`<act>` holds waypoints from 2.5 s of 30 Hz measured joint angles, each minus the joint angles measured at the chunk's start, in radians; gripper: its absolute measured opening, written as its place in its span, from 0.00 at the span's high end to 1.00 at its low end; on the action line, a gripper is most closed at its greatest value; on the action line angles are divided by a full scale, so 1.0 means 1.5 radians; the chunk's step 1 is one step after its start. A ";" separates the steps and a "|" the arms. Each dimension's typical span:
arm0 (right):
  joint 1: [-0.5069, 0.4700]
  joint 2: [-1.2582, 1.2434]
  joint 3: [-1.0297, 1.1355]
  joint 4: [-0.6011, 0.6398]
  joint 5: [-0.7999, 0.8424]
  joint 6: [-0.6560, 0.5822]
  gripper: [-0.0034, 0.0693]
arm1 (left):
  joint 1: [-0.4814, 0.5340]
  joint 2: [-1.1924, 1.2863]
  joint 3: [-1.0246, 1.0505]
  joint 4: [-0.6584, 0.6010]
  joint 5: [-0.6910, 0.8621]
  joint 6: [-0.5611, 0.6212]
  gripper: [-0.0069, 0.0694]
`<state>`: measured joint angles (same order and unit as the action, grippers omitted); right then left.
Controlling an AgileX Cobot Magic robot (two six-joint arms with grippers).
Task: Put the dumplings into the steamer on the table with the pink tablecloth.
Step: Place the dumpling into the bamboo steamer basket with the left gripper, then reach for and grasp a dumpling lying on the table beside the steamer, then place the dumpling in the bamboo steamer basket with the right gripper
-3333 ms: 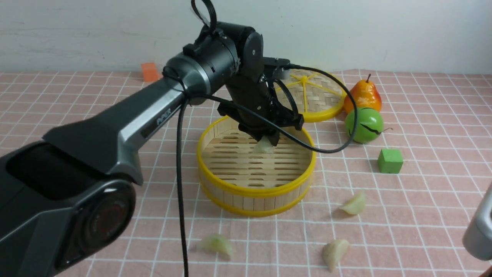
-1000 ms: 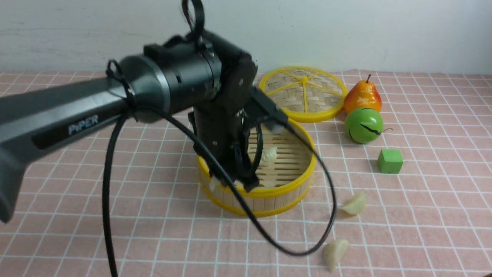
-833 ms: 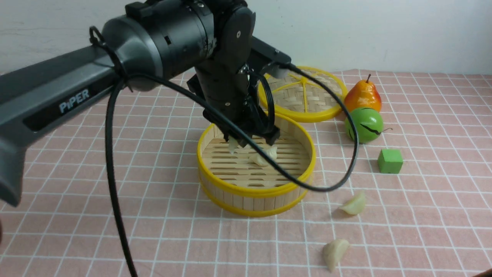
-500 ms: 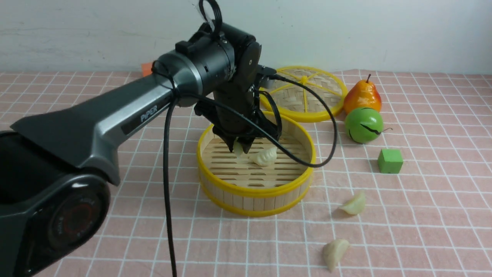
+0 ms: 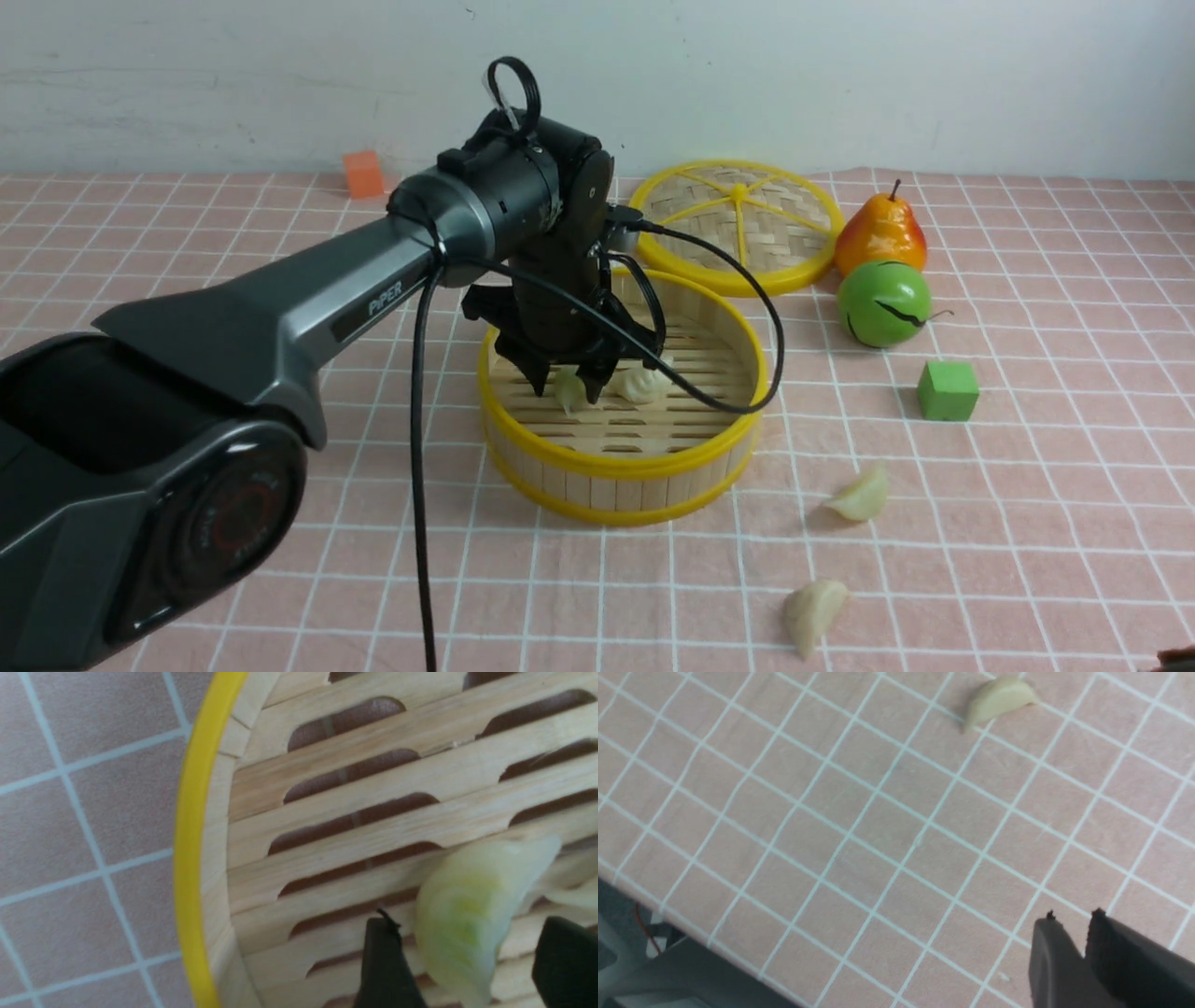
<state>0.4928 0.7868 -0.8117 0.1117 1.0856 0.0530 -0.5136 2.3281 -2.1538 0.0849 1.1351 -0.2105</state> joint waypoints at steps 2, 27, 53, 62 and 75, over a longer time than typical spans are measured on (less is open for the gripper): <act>0.000 0.010 0.000 -0.021 -0.007 0.017 0.75 | 0.000 -0.026 -0.005 0.004 0.018 0.002 0.29; 0.000 0.598 -0.128 0.072 -0.277 0.051 0.27 | 0.000 -0.731 0.387 0.003 0.074 0.020 0.93; 0.008 0.698 -0.236 0.002 -0.193 0.087 0.63 | 0.000 -1.059 0.673 -0.009 0.074 0.020 0.93; 0.049 0.682 -0.501 -0.030 -0.108 0.023 0.63 | 0.000 -1.059 0.692 -0.009 0.071 0.020 0.93; 0.071 0.940 -0.733 -0.029 -0.111 0.022 0.63 | 0.000 -1.059 0.694 -0.009 0.068 0.020 0.93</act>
<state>0.5992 2.1970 -1.9114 0.0678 0.9186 0.0856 -0.5136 0.7389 -1.1129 0.0722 1.2374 -0.1807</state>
